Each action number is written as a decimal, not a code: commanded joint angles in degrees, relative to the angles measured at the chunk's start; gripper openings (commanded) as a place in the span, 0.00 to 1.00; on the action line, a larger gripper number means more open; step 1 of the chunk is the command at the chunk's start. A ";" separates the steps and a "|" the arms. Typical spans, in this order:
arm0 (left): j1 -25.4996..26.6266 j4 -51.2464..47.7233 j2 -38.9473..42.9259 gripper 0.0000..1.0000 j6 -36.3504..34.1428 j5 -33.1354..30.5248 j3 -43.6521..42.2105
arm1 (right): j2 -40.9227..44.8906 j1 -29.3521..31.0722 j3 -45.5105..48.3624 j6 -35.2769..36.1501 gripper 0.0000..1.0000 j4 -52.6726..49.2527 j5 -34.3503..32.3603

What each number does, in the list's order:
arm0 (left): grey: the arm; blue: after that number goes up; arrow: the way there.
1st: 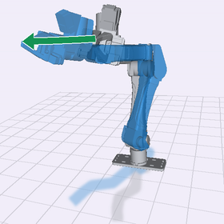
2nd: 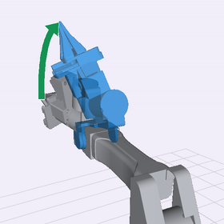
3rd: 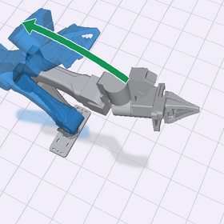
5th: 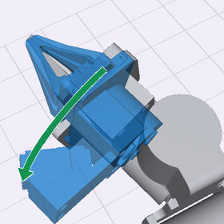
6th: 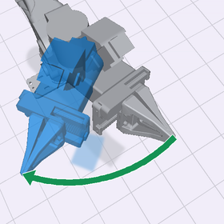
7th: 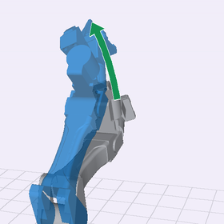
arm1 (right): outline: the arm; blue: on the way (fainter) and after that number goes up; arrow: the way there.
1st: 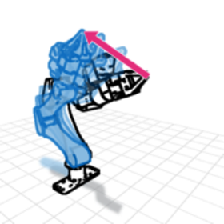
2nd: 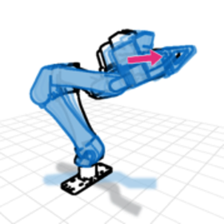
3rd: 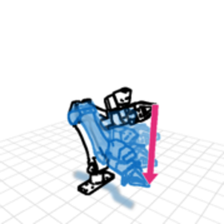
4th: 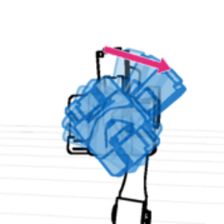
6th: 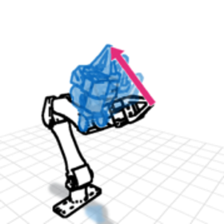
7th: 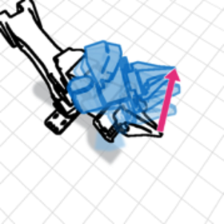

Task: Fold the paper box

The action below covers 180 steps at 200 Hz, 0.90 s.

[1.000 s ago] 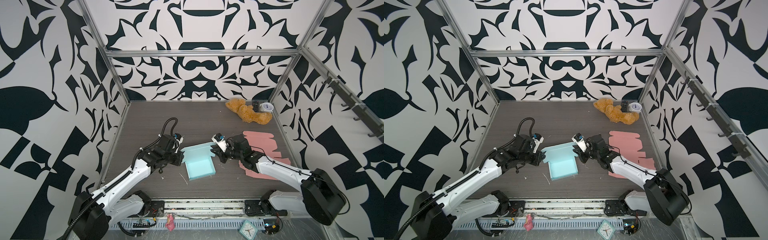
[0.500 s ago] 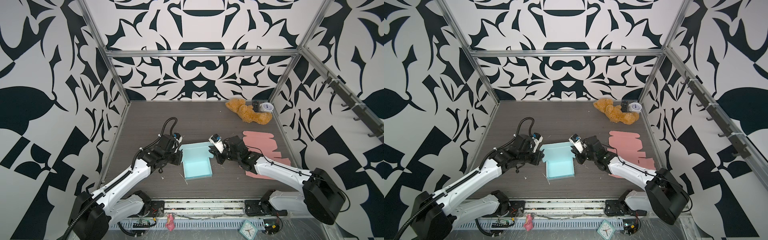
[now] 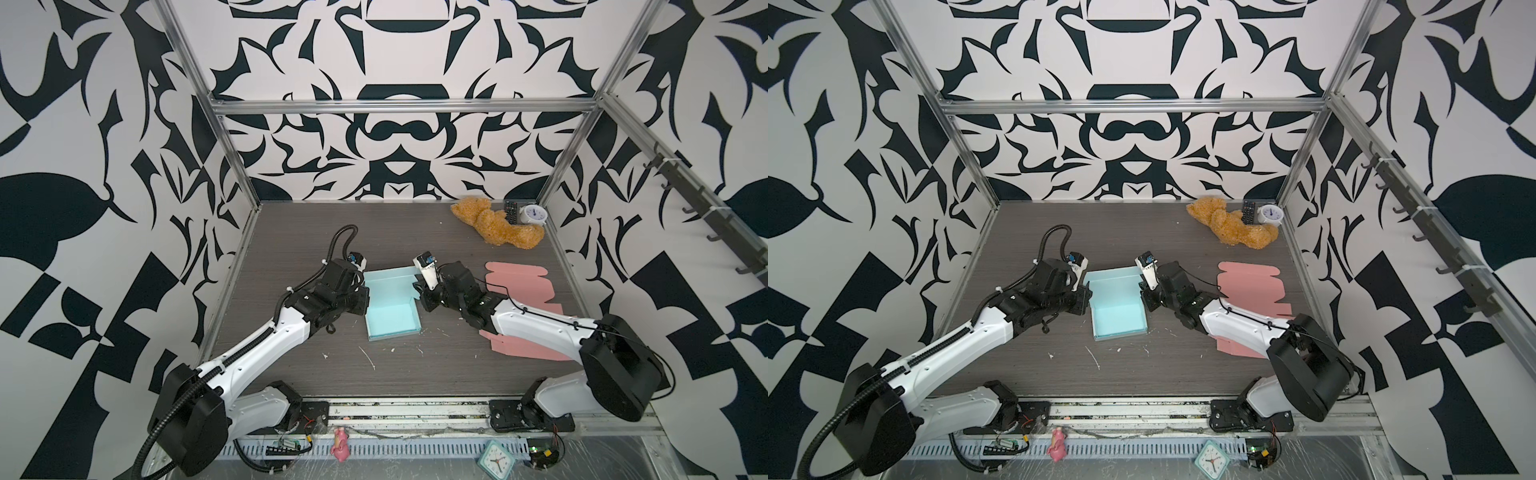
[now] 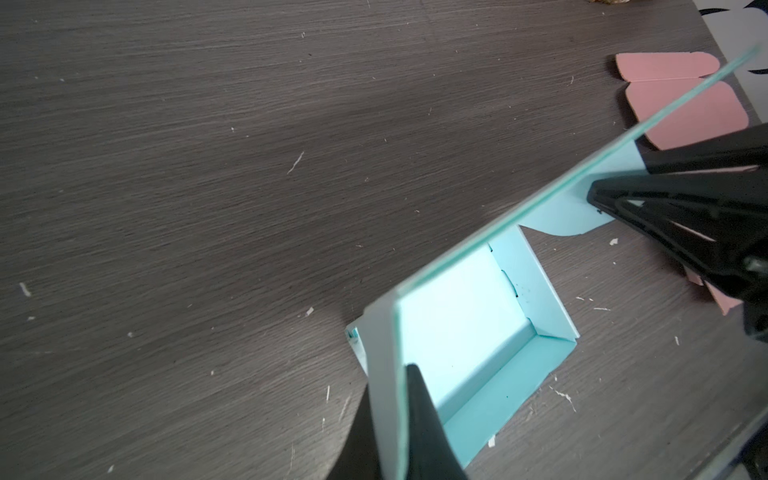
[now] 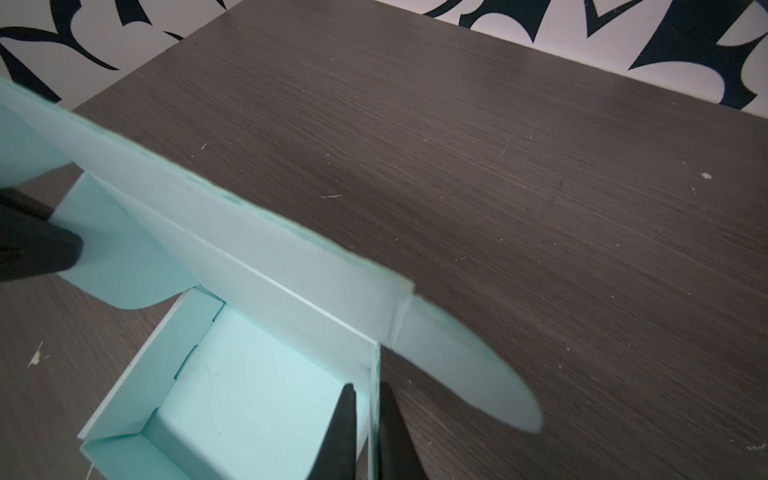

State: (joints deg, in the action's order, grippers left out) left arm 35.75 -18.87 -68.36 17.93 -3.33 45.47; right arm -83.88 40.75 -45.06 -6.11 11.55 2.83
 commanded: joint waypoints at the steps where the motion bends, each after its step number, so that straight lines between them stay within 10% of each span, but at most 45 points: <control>1: -0.09 3.78 -1.26 0.12 -0.94 -1.27 1.42 | -1.09 0.45 -3.94 -1.47 0.15 2.90 1.15; 180: 0.70 17.29 1.49 0.10 -4.12 -5.68 -9.43 | -3.39 0.47 -4.96 -5.53 0.23 1.34 3.30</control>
State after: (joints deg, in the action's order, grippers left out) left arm 35.66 -3.42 -67.79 14.31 -9.32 36.82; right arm -88.44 40.69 -48.71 -11.20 12.19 4.23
